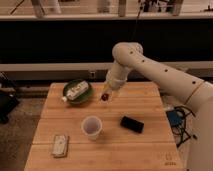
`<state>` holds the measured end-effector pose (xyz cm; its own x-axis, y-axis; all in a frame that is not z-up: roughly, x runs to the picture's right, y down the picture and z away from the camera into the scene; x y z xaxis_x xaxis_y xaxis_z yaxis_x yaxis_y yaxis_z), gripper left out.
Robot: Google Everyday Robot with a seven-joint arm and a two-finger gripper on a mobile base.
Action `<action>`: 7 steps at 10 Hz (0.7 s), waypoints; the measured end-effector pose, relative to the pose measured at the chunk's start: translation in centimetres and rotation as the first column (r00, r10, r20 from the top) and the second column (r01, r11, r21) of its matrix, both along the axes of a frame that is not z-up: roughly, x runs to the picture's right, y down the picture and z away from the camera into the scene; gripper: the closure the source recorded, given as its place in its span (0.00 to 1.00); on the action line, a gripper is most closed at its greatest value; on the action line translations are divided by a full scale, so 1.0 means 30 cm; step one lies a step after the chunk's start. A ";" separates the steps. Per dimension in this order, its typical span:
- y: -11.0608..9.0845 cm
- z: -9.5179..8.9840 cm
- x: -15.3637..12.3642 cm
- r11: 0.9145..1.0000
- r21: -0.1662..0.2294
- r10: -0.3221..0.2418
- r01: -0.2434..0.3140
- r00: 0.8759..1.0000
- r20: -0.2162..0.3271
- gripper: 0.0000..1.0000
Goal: Place the pepper in the ceramic cup
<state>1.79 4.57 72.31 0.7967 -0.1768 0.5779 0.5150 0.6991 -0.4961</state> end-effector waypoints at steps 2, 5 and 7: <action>0.016 -0.060 -0.055 1.000 0.001 -0.014 0.014 1.000 0.011 1.00; 0.034 -0.120 -0.116 1.000 0.000 -0.025 0.025 0.999 0.023 1.00; 0.057 -0.156 -0.169 1.000 -0.008 -0.030 0.030 0.999 0.030 1.00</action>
<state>-3.28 6.27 67.62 0.7732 -0.1958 0.6032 0.5507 0.6791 -0.4854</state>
